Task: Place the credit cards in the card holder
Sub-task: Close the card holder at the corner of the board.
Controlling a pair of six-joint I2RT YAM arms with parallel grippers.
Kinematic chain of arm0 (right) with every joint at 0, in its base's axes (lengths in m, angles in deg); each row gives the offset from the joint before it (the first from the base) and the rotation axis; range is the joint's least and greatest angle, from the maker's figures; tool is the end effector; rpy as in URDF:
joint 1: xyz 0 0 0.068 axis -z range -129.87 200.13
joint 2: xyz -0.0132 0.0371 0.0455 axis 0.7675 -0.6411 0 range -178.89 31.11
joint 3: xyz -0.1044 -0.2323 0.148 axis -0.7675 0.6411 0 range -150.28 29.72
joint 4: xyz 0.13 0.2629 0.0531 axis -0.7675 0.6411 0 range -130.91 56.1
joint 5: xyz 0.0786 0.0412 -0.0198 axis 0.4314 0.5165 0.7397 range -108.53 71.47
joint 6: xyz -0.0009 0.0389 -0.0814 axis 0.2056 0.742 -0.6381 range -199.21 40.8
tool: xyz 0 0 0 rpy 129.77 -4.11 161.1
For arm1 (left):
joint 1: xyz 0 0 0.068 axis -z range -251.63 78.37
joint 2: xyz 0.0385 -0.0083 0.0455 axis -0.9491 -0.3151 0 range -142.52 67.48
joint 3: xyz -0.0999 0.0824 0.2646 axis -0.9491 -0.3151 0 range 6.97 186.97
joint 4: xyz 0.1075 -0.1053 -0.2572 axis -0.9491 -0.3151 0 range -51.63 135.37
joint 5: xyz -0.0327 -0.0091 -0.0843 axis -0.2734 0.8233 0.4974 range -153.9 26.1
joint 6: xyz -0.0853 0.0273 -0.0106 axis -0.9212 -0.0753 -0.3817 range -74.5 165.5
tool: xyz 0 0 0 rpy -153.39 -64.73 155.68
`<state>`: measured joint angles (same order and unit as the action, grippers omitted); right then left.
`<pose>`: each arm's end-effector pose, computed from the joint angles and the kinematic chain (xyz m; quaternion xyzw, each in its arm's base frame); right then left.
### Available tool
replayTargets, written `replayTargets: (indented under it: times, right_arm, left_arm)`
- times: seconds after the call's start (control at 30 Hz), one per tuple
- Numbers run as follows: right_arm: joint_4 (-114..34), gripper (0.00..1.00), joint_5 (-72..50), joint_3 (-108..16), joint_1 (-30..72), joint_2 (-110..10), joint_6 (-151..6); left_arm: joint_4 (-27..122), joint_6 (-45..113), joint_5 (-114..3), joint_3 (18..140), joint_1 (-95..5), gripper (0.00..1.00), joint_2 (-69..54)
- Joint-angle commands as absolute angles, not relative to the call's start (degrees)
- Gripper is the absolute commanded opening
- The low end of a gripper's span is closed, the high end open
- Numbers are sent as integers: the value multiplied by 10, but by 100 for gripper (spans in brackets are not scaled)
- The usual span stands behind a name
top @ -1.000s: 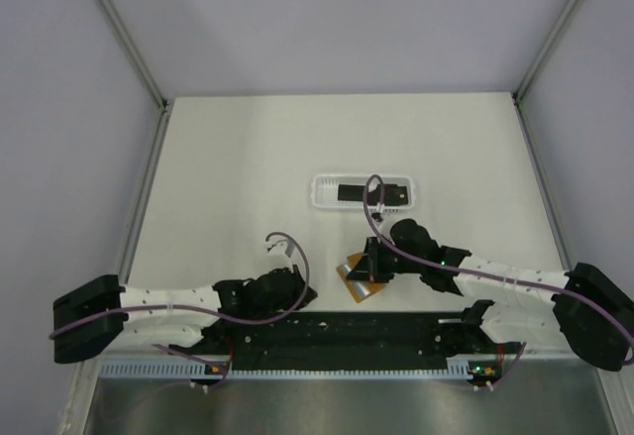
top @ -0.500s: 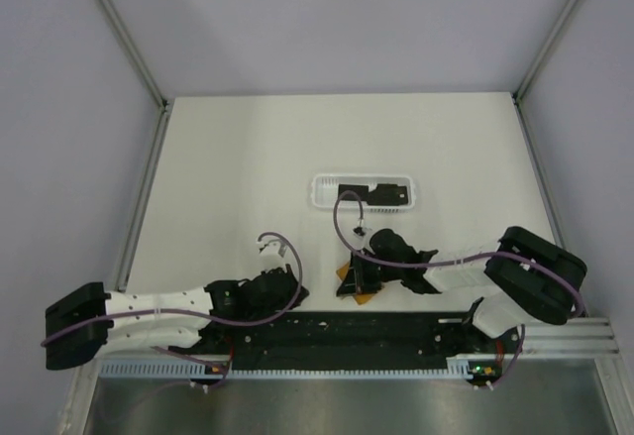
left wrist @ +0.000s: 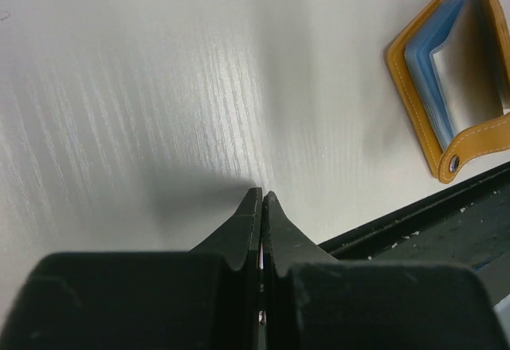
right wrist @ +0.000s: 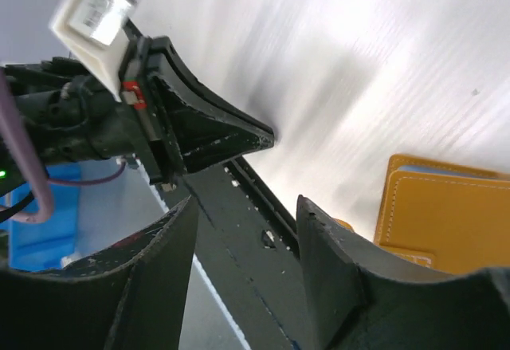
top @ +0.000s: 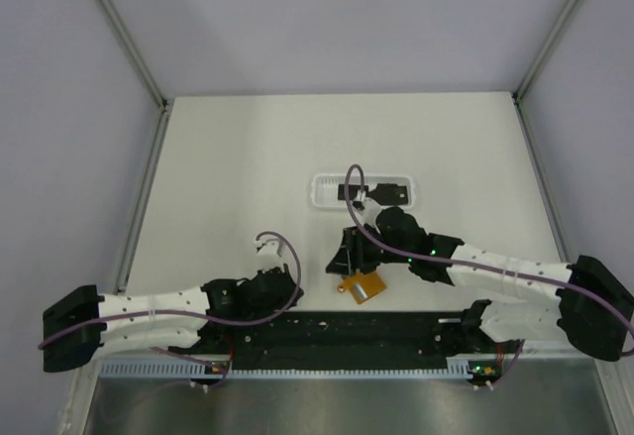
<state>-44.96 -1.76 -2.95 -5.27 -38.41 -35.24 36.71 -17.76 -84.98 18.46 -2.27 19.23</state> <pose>0.1569 0.2683 0.1778 -0.1560 0.8573 0.4440 0.2088 0.0966 -0.1742 0.0992 -0.0209 0.9121 -0.2734 0.3048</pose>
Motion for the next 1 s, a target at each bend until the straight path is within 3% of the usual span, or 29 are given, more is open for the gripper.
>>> replayTargets:
  times: [0.0,0.03,0.17,0.27,0.5,0.97]
  right_arm:
    - [-327,51,-109,-80,-60,-299,-416]
    - [-308,47,-139,-81,-61,-284,-420]
    - [-240,13,-248,-70,-59,-267,-419]
    - [-231,0,-254,-53,-59,-291,-410]
    - [-324,0,-191,8,-59,-353,-389]
    - [-371,0,-171,28,-59,-421,-366]
  left_arm:
    - [337,-158,-865,216,-22,1,196]
    - [333,-157,-866,223,-22,1,198]
    - [326,-144,-872,244,-22,2,200]
    - [322,-129,-872,266,-22,2,196]
    - [346,-93,-874,323,-22,2,155]
    - [498,-44,-838,401,-24,0,-18]
